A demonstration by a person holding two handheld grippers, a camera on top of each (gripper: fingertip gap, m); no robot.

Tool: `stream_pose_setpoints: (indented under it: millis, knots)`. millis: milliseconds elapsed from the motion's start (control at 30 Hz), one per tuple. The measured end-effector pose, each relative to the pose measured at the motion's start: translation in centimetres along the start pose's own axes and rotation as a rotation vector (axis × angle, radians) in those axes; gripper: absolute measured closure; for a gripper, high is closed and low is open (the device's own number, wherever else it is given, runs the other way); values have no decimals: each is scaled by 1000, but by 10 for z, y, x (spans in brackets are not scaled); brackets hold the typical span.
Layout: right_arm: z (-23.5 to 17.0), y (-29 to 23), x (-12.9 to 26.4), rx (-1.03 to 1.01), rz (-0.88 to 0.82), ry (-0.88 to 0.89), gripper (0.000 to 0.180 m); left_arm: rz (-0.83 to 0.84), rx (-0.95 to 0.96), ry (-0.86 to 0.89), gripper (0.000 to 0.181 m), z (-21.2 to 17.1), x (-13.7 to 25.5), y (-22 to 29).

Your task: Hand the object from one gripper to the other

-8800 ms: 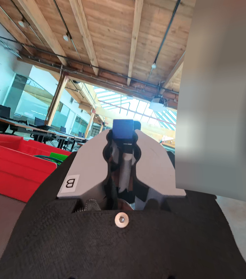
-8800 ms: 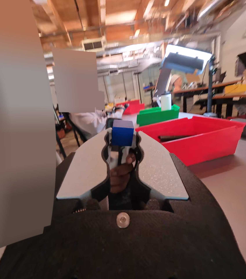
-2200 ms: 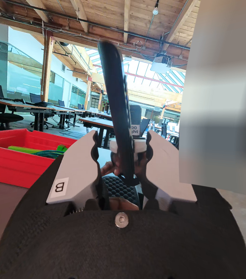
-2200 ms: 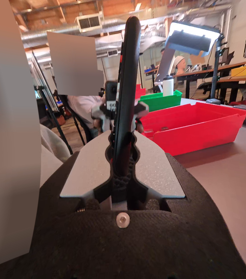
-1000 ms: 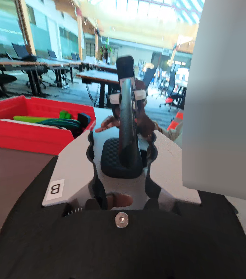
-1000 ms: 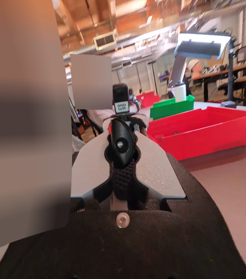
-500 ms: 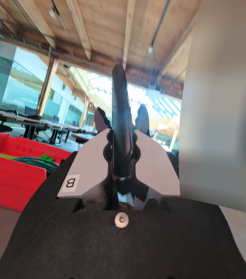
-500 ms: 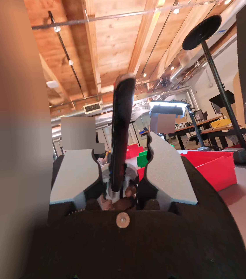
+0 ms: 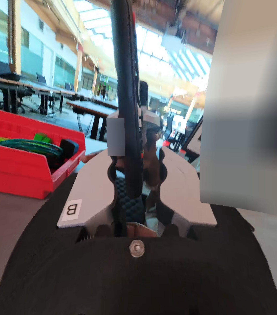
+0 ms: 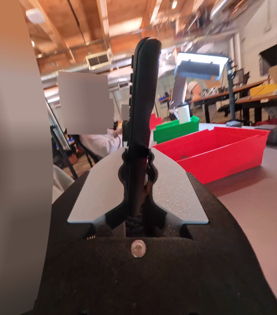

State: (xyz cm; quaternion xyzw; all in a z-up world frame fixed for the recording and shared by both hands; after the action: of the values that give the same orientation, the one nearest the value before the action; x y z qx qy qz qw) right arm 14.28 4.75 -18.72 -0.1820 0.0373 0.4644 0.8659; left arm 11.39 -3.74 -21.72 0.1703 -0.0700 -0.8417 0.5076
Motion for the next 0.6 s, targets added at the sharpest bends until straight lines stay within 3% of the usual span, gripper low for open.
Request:
stream_pose_setpoints:
  millis: [100,133,333,400,433,533,600]
  knots:
    - [-5,-5,-3,15,33,-103,157,51,-103,-111,156,-9,-1,1]
    - [-5,-6,-5,28,33,-112,157,65,-125,-99,157,-9,-2,1]
    - [-2,-8,-14,81,-7,74,150,68,-18,233,158,0,-4,-4]
    - [-7,-4,-14,54,-35,114,144,57,22,253,155,-1,-7,-7]
    - [-9,-2,-12,45,-50,131,156,48,24,230,155,-3,-9,-6]
    - [-14,-1,-8,3,-8,61,158,51,-30,129,153,-7,-8,-4]
    - [-16,-1,-6,16,6,15,159,31,-32,124,131,2,1,-2]
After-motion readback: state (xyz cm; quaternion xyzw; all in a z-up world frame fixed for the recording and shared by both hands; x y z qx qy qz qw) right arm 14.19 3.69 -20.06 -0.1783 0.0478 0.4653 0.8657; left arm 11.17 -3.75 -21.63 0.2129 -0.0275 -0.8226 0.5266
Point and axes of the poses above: each gripper's, where its closed fingertips meet, x back along the fingers, z out of its top, y = z × x across the jaws, the point moved 5 cm from there along x, back along the fingers
